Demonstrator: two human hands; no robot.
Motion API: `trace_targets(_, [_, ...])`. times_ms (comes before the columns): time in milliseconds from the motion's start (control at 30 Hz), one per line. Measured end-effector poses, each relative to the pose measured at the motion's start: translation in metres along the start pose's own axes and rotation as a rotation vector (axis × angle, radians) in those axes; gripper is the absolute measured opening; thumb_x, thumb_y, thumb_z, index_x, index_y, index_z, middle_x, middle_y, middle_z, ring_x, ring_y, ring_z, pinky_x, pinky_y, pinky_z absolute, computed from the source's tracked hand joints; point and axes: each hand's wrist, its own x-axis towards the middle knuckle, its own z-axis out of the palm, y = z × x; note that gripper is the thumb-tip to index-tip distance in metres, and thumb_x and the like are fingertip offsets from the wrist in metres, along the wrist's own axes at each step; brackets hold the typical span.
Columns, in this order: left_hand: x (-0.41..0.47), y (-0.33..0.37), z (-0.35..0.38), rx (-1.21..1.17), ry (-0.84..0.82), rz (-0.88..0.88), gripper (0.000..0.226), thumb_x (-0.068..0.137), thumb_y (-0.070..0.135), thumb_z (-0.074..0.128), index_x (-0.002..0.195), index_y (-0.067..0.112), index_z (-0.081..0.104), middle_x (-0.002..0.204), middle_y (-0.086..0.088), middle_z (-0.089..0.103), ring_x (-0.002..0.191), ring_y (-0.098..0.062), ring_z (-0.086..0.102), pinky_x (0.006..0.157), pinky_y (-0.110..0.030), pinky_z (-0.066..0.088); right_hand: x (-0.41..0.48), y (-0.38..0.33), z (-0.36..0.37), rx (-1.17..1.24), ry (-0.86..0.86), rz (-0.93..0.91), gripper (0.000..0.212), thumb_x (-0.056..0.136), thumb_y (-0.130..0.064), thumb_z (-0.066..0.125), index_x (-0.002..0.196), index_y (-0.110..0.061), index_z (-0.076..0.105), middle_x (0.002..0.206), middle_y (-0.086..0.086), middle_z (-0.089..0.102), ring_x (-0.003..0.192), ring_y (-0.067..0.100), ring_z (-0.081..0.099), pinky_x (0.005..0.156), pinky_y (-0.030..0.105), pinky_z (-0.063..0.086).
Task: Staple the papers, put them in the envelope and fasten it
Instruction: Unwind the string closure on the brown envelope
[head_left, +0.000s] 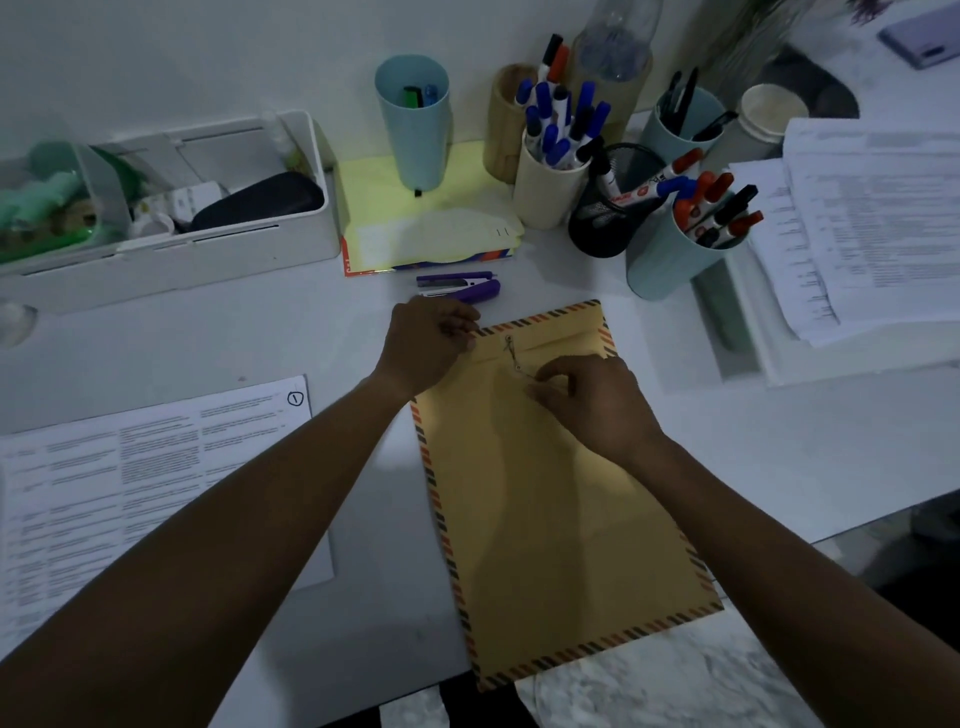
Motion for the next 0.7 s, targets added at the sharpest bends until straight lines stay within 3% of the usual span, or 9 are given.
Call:
trace_targets(67, [0.000,0.001,0.000,0.008,0.006,0.004,0.025,0.076,0.002,0.078,0.101,0.005,0.076,0.091,-0.007,0.077,0.076,-0.001,0.067,0.078,0.003,0.044,-0.003,-0.001,0.004,-0.029,0.098,-0.045,0.018,0.093,-0.032,0.066,0.101,-0.023,0.079,0.090,0.001,0.079,0.078,0.021,0.070,0.074,0.031,0.055])
trace_targets(167, [-0.001,0.001,0.000,0.006,0.010,0.018,0.025,0.076,0.002,0.078,0.101,0.004,0.075,0.092,-0.008,0.077,0.076,0.000,0.066,0.078,0.004,0.043,-0.008,0.000,0.012,-0.077,0.192,-0.139,0.014,0.093,-0.020,0.067,0.094,-0.018,0.080,0.087,0.002,0.078,0.075,0.022,0.071,0.069,0.026,0.051])
trace_targets(400, [-0.001,-0.002,0.001,-0.021,0.007,0.017,0.025,0.077,0.003,0.078,0.102,0.004,0.075,0.093,-0.007,0.077,0.075,0.004,0.063,0.077,0.004,0.043,0.005,-0.007,0.028,-0.069,0.083,-0.228,0.018,0.096,-0.026,0.063,0.106,-0.024,0.078,0.098,-0.008,0.077,0.082,0.009,0.069,0.072,0.015,0.039])
trace_targets(567, [0.000,-0.008,0.002,-0.043,0.016,0.026,0.025,0.074,0.003,0.080,0.099,0.007,0.076,0.091,-0.004,0.077,0.070,0.012,0.064,0.080,0.000,0.046,0.038,-0.014,0.015,0.008,0.111,-0.166,0.018,0.095,-0.028,0.063,0.105,-0.025,0.079,0.094,-0.005,0.078,0.075,0.009,0.066,0.076,0.031,0.055])
trace_targets(700, [0.000,-0.009,0.004,-0.062,0.021,0.003,0.023,0.073,0.000,0.078,0.095,0.008,0.077,0.086,0.001,0.075,0.070,0.019,0.063,0.077,0.000,0.045,0.060,-0.008,0.002,0.134,0.161,-0.049,0.014,0.089,-0.025,0.069,0.095,-0.025,0.081,0.092,-0.006,0.079,0.070,0.000,0.064,0.078,0.024,0.055])
